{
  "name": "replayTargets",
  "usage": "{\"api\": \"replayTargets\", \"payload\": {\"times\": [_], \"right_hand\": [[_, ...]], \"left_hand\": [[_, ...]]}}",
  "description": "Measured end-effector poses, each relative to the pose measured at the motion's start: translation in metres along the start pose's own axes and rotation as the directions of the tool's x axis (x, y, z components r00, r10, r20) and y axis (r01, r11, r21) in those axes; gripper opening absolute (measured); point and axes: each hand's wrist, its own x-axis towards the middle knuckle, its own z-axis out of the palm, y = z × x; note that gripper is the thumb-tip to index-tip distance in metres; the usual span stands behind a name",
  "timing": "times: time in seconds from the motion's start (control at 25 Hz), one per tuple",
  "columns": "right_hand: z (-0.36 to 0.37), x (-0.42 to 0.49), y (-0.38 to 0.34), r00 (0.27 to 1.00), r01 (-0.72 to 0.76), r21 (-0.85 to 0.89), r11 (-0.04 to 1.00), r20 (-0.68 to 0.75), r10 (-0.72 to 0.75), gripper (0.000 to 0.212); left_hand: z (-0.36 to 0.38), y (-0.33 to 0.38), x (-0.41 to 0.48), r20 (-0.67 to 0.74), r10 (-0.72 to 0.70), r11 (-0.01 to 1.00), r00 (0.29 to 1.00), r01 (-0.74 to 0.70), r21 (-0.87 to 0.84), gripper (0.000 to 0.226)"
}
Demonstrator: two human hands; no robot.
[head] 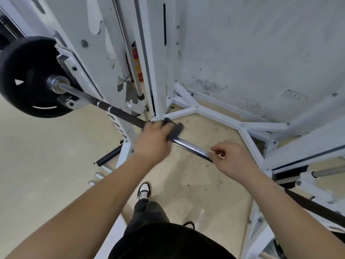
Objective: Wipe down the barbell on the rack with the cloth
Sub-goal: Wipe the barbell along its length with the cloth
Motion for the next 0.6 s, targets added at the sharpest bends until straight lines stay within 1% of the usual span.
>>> {"api": "replayTargets", "payload": {"times": [0.04,0.08,0.12,0.16,0.2,0.24,0.28,0.32,0.36,0.4,0.44,0.48,0.52,0.56,0.6], "right_hand": [[-0.003,-0.006,0.009,1.000,-0.015,0.012,1.000,-0.009,0.015,0.017],[-0.005,-0.012,0.016,0.999,-0.034,0.010,0.999,-0.013,0.034,0.019],[-0.007,-0.018,0.023,0.999,-0.048,-0.002,0.999,-0.016,0.048,0.020],[-0.009,-0.023,0.028,0.998,-0.058,-0.018,0.998,-0.013,0.058,0.022],[-0.010,-0.027,0.031,0.998,-0.065,-0.031,0.997,-0.017,0.064,0.025],[-0.012,-0.031,0.034,0.997,-0.070,-0.048,0.996,-0.025,0.069,0.029],[-0.016,-0.036,0.037,0.997,-0.076,-0.069,0.995,-0.039,0.074,0.035],[-0.021,-0.041,0.042,0.995,-0.094,-0.091,0.991,-0.054,0.090,0.041],[-0.027,-0.047,0.047,0.992,-0.122,-0.114,0.986,-0.054,0.116,0.048],[-0.032,-0.053,0.053,0.987,-0.158,-0.135,0.978,-0.047,0.153,0.054],[-0.037,-0.059,0.061,0.979,-0.203,-0.158,0.966,-0.036,0.200,0.059],[-0.042,-0.066,0.070,0.968,-0.249,-0.192,0.949,-0.025,0.249,0.063],[-0.046,-0.073,0.080,0.954,-0.296,-0.240,0.925,-0.021,0.300,0.064],[-0.049,-0.081,0.090,0.938,-0.336,-0.297,0.894,-0.023,0.346,0.059],[-0.052,-0.090,0.100,0.925,-0.367,-0.346,0.863,-0.036,0.379,0.050]], "left_hand": [[-0.004,-0.001,-0.001,-0.086,-0.127,0.987,0.988,0.134,0.086,0.050],[-0.004,0.007,-0.006,-0.144,-0.155,0.976,0.977,0.174,0.134,0.050],[0.005,0.023,-0.012,-0.140,-0.089,0.984,0.986,0.109,0.140,0.051],[0.014,0.045,-0.021,-0.082,0.037,0.995,0.996,-0.029,0.092,0.053],[0.022,0.062,-0.030,-0.028,0.195,0.981,0.980,-0.194,0.022,0.055],[0.026,0.072,-0.035,0.031,0.296,0.955,0.955,-0.295,-0.032,0.057],[0.023,0.072,-0.032,0.079,0.316,0.947,0.945,-0.311,-0.077,0.058],[0.020,0.066,-0.023,0.066,0.247,0.966,0.967,-0.240,-0.092,0.057],[0.018,0.062,-0.017,0.009,0.114,0.991,0.993,-0.113,-0.074,0.054],[0.018,0.065,-0.018,-0.046,0.002,0.999,0.999,-0.004,-0.050,0.051],[0.023,0.075,-0.022,-0.088,-0.015,0.999,0.996,0.011,-0.045,0.050],[0.030,0.090,-0.030,-0.076,0.078,0.995,0.994,-0.083,-0.057,0.052],[0.036,0.108,-0.039,-0.013,0.244,0.964,0.970,-0.244,-0.102,0.055],[0.041,0.119,-0.044,0.044,0.396,0.914,0.917,-0.389,-0.118,0.057],[0.040,0.125,-0.042,0.113,0.462,0.885,0.880,-0.449,-0.126,0.057]]}}
